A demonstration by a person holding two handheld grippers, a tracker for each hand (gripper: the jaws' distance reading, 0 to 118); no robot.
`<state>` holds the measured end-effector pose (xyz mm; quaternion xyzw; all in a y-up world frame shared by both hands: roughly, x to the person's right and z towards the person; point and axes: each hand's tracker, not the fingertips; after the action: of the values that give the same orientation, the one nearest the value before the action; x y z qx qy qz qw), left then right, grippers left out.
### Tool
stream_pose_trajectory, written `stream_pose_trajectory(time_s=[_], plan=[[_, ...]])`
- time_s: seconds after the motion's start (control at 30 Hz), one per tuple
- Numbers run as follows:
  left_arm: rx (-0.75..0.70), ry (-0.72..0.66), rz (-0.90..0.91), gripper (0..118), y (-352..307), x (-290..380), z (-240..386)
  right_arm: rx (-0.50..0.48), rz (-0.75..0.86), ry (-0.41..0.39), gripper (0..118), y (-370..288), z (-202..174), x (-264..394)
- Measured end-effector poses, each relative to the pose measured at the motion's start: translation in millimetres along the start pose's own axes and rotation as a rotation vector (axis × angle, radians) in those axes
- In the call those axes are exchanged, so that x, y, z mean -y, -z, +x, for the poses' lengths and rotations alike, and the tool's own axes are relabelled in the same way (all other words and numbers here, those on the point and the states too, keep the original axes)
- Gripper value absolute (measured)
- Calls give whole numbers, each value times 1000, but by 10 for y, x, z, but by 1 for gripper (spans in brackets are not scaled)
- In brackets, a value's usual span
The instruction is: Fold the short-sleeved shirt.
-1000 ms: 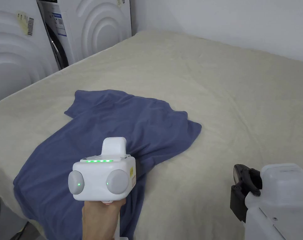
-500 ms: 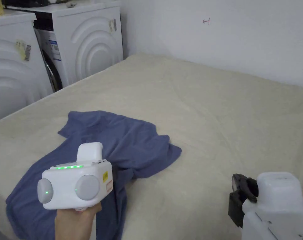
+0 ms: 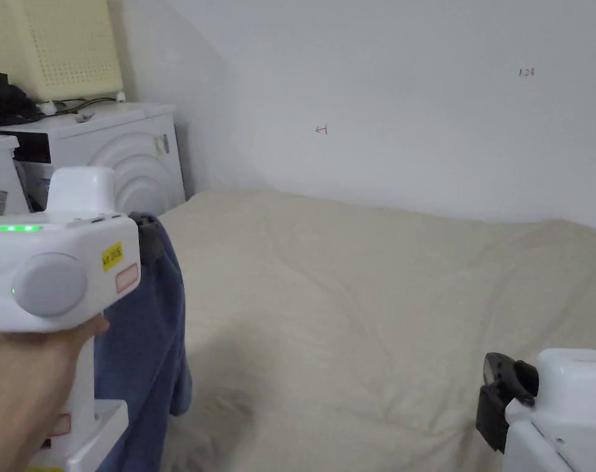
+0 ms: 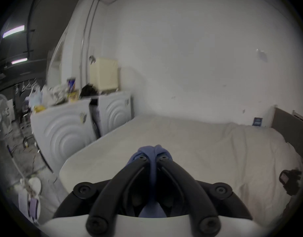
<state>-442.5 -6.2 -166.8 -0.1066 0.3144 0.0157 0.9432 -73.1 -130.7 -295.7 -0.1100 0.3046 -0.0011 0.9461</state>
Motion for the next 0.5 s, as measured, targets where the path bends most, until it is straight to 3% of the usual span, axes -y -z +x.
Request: stream_pose_trajectory(time_s=[0.17, 0.3, 0.5], plan=[[159, 123, 122, 6, -385, -513, 725, 111, 63, 38, 0, -311, 429, -135], [385, 136, 195, 6, -488, -742, 1252, 206, 109, 76, 0, -571, 777, -205], [658, 164, 167, 6, -491, -698, 2308, 357, 159, 70, 0, -1013, 1239, -279]])
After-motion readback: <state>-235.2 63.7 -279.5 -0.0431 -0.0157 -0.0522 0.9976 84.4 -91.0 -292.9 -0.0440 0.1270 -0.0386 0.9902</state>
